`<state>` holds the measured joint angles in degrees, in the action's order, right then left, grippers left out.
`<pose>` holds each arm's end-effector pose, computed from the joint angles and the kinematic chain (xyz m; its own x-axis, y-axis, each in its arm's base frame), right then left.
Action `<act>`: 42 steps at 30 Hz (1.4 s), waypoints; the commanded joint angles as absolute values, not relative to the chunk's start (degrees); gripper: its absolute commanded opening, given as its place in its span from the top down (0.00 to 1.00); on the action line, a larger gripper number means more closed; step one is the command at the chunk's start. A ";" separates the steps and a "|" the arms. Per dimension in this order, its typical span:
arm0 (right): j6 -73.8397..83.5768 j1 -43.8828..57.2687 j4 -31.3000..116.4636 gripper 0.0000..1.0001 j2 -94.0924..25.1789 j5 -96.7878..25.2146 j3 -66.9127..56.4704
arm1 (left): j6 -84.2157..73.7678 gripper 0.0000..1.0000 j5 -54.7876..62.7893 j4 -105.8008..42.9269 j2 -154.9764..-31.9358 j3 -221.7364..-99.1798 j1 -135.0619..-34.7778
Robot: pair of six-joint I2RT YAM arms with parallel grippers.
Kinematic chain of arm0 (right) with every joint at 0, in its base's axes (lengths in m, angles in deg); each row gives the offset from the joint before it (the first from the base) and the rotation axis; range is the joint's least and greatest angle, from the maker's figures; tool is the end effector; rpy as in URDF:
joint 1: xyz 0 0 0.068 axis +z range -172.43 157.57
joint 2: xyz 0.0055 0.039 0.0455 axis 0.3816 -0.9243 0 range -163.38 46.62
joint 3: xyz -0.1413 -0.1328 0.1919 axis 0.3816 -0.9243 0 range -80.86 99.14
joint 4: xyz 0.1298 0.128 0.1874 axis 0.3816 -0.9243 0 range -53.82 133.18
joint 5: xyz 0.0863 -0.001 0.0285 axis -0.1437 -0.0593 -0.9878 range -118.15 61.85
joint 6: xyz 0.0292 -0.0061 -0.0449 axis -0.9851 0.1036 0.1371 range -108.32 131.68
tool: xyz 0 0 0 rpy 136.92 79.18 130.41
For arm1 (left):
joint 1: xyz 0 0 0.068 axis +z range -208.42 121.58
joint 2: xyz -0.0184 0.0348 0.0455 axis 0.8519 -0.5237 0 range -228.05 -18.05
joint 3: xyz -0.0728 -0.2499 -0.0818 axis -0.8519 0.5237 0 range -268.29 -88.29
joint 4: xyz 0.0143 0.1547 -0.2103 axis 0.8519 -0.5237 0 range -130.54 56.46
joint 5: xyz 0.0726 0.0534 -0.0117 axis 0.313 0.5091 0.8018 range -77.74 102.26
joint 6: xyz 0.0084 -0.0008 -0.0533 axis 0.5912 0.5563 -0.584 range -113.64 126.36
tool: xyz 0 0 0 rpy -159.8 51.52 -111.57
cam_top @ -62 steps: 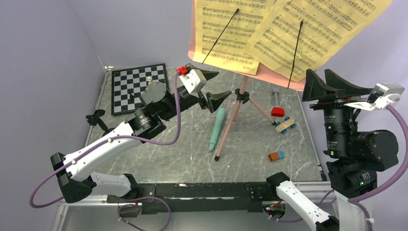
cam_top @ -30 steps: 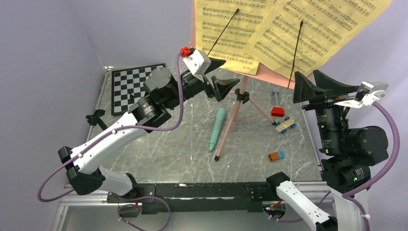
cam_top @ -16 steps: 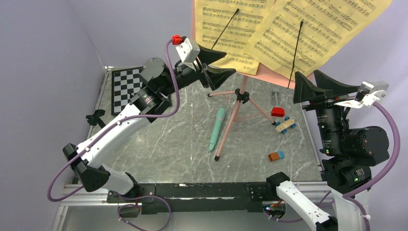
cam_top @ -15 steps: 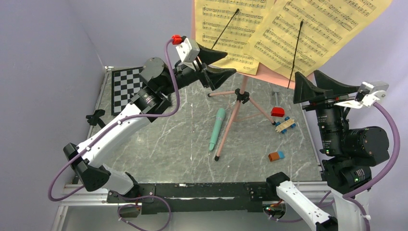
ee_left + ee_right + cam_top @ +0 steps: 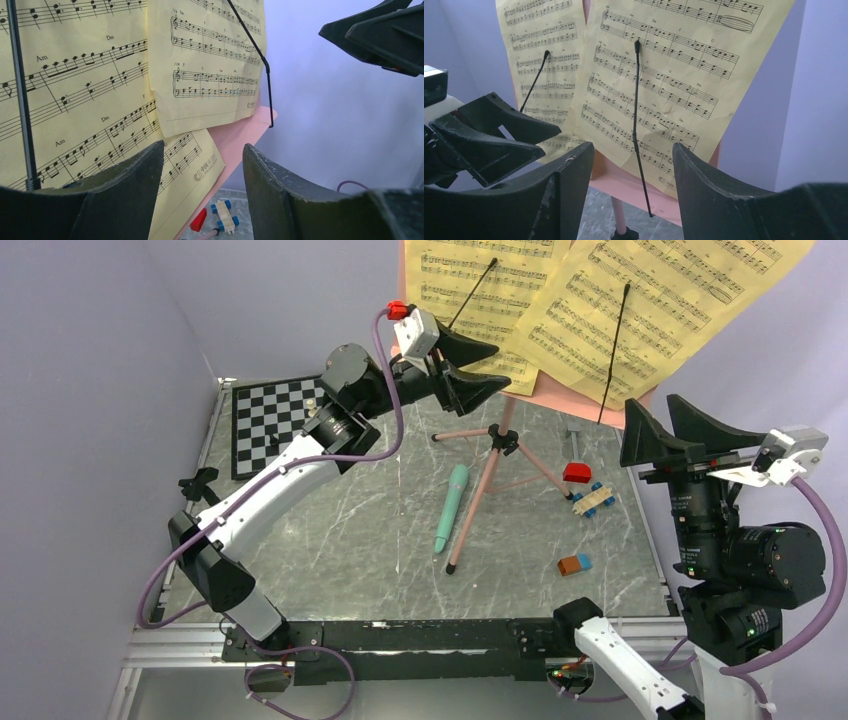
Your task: Set up the instrument practice props
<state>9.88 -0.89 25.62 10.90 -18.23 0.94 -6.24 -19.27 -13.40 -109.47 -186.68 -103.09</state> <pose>0.0285 0.0047 0.5377 0.4369 0.2058 -0.8757 -0.2350 0.9658 0.1097 0.2396 -0.2631 0.5143 0.1134 -0.3735 -0.9207 0.9786 0.2024 0.0385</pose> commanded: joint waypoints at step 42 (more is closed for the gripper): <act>11.16 -0.64 24.87 0.35 11.33 -23.31 1.08 | -0.96 0.39 -9.45 -14.00 -112.27 -192.00 -105.41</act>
